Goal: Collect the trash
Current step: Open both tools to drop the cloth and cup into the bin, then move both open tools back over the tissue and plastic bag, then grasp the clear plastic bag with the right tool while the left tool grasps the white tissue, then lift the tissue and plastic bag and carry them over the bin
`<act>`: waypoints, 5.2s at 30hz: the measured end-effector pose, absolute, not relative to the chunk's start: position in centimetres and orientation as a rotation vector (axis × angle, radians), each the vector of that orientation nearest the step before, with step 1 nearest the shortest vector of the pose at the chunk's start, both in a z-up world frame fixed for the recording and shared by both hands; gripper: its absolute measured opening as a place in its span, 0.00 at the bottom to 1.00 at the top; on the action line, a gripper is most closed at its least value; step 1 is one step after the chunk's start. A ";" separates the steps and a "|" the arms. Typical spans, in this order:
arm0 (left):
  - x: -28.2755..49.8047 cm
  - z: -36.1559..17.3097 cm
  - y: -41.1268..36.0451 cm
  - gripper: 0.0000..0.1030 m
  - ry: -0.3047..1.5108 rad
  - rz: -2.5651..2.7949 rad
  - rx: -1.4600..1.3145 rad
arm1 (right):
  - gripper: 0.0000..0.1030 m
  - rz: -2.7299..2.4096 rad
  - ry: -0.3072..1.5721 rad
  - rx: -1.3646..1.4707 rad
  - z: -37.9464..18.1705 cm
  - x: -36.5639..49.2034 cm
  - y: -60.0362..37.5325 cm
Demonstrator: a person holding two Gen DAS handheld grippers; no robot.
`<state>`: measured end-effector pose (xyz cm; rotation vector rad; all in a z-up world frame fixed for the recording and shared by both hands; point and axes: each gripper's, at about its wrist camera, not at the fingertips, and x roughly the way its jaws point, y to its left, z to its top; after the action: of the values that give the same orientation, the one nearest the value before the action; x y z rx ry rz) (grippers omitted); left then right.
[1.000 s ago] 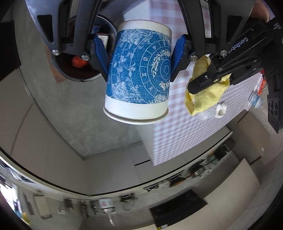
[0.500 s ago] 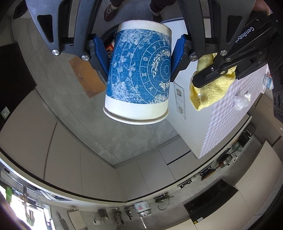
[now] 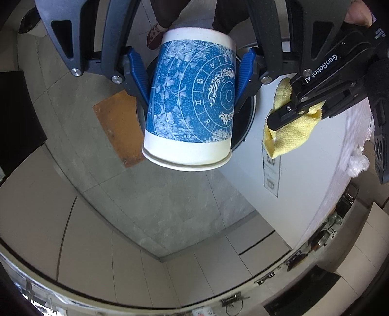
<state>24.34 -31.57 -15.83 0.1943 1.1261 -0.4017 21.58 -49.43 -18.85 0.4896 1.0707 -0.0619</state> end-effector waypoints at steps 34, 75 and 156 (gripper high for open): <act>23.6 -7.5 -30.8 0.61 1.019 -0.417 0.183 | 0.73 -0.134 1.037 0.499 -13.9 20.0 -49.7; 30.1 -3.1 3.4 0.61 0.910 -0.003 -0.037 | 0.79 0.291 0.900 0.267 -3.4 34.3 -14.9; 34.4 -4.1 6.7 0.13 0.862 -0.113 -0.055 | 0.47 0.301 0.873 0.224 -5.2 41.3 -7.9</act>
<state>34.43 6.67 -4.08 -0.0545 0.8615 -0.1126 41.28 -7.89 -5.22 0.2242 0.8733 0.3010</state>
